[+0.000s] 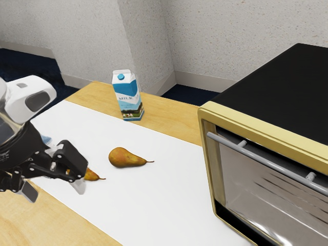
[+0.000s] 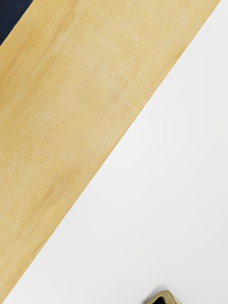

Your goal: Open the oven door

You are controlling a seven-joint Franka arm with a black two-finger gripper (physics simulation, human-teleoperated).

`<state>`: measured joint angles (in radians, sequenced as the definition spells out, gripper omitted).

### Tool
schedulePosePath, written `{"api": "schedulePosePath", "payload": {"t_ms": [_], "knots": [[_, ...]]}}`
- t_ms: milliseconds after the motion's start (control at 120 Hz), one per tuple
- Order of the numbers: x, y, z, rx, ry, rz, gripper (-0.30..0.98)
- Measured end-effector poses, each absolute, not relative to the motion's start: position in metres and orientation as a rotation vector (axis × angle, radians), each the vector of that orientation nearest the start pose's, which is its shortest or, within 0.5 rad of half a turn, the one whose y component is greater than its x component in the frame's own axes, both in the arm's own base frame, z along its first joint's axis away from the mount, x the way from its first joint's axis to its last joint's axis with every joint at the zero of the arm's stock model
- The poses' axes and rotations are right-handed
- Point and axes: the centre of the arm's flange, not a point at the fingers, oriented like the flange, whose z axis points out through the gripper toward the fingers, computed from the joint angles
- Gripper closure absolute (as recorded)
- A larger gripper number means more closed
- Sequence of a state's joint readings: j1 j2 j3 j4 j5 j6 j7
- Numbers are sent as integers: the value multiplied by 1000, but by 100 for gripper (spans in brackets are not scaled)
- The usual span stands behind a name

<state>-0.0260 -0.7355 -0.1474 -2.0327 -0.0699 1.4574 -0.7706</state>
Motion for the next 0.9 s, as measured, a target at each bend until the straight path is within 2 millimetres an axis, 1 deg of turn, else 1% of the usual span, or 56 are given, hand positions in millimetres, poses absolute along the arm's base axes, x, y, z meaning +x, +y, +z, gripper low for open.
{"api": "schedulePosePath", "payload": {"t_ms": [33, 75, 133, 208, 242, 292, 358, 450, 500, 642, 750, 817, 900], "knots": [[281, -81, 704, -3037, -996, -287, 0], [275, -76, 701, -3064, -1031, -325, 0], [277, -69, 702, -3139, -1059, -345, 0], [283, -71, 706, -3180, -1163, -377, 0], [286, -78, 707, -3179, -1210, -393, 0], [289, -95, 708, -3172, -1256, -413, 0], [292, -117, 708, -3189, -1283, -406, 0], [308, -140, 709, -3207, -1299, -377, 0], [318, -148, 708, -3194, -1345, -370, 0], [344, -168, 695, -3149, -1494, -345, 0], [365, -189, 701, -3135, -1594, -367, 0], [372, -200, 701, -3128, -1646, -373, 0], [380, -208, 698, -3109, -1715, -376, 0]]}}
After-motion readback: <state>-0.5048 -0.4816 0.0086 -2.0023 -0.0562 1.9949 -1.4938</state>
